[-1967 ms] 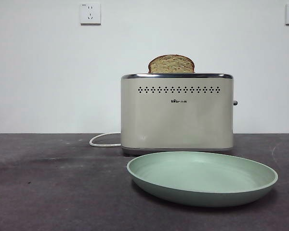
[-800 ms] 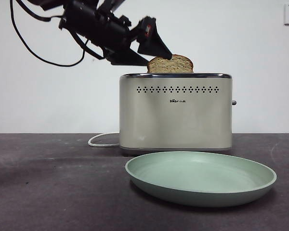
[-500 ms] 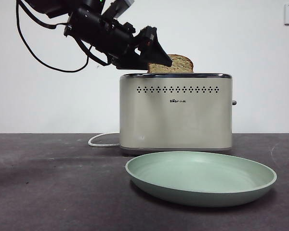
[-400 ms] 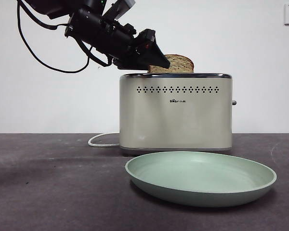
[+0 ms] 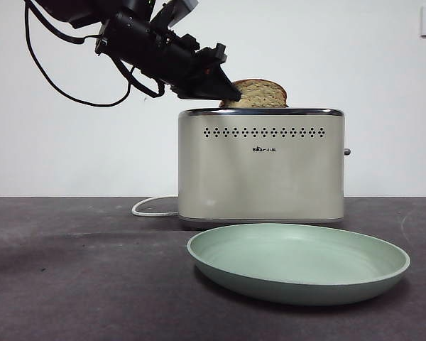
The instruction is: Take the bread from the toaster,put the bread on the plate,put the plate on the table
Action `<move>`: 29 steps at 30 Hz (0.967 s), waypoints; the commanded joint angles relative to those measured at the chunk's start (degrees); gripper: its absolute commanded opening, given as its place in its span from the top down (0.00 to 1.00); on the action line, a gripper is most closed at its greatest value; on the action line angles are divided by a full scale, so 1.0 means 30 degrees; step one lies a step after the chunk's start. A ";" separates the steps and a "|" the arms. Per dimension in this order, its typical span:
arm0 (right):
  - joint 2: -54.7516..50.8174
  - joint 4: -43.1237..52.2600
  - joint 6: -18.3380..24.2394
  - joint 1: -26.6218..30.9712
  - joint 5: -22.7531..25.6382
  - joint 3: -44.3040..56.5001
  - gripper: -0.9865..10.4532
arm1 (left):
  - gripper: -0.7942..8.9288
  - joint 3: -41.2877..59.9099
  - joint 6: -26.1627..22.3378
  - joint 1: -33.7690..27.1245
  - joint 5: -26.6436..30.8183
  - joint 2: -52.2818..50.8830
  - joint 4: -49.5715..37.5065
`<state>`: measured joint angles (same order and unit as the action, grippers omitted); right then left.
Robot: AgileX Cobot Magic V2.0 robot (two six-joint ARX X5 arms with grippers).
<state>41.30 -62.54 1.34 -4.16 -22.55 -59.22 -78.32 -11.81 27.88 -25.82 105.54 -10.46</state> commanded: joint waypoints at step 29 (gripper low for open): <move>0.2608 0.0262 0.0073 -0.0044 0.0051 -0.0044 0.45 | 0.93 -0.5778 0.0452 0.0175 -0.0466 -0.5421 0.8349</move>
<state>48.47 -62.02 1.34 -4.16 -22.50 -59.22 -95.48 -10.87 28.29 -26.92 90.35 13.69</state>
